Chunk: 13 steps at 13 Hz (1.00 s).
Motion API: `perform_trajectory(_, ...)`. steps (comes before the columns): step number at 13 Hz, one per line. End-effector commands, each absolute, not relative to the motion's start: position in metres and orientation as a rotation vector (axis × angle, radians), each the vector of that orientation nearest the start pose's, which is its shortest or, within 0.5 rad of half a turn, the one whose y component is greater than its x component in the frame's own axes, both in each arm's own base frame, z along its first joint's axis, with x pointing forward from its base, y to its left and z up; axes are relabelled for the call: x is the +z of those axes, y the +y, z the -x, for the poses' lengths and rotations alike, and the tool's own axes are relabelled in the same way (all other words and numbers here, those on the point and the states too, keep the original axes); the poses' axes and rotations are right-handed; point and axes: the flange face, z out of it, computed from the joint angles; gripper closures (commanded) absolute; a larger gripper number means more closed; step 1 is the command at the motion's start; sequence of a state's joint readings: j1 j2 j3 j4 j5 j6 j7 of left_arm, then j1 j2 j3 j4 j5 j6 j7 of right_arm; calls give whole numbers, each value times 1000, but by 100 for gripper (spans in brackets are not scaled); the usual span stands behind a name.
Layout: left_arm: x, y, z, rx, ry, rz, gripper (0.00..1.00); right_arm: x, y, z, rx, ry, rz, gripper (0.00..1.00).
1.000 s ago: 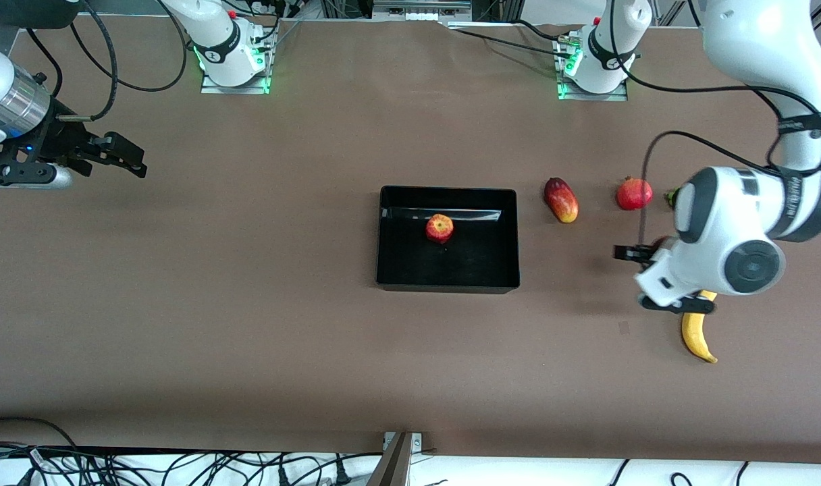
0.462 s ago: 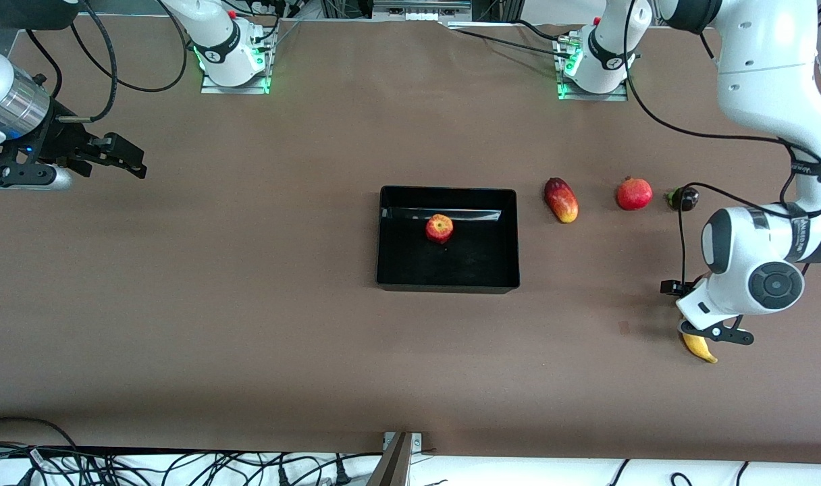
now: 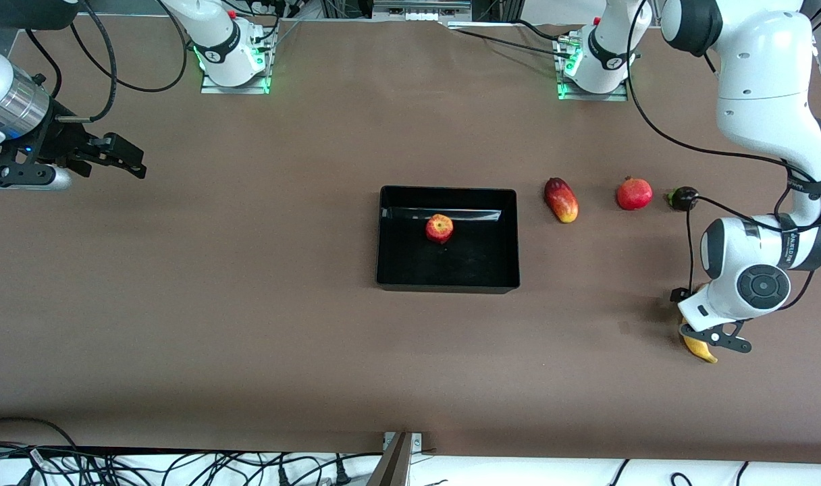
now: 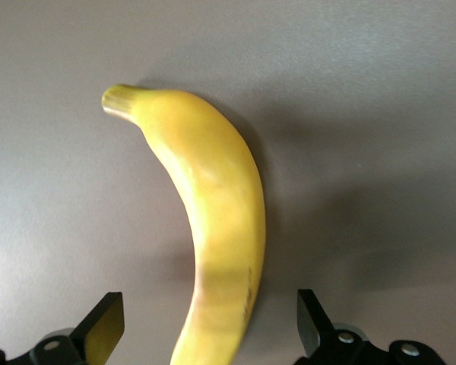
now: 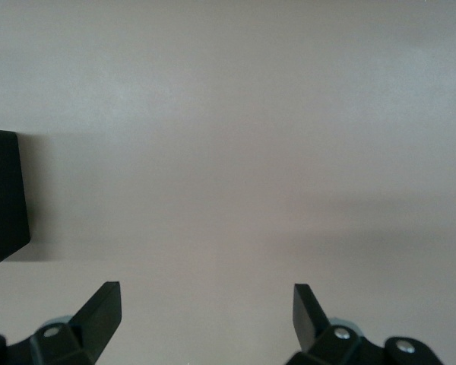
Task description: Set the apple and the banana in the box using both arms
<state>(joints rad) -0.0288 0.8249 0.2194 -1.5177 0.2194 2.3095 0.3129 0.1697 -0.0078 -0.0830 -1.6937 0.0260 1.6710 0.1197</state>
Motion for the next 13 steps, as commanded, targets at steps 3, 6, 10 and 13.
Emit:
perform_trajectory(3, 147, 120, -683, 116, 524, 2781, 100, 585, 51, -558, 16, 56, 3116, 0)
perform_trajectory(6, 183, 113, -682, 218, 488, 2801, 100, 586, 51, -559, 7, 57, 3114, 0)
perform_trajectory(10, 273, 20, -677, 476, 344, 2928, 100, 586, 51, -559, 0, 52, 3114, 0)
perform_trajectory(13, 316, -89, -667, 493, 137, 3018, 100, 586, 51, -559, 0, 52, 3114, 0)
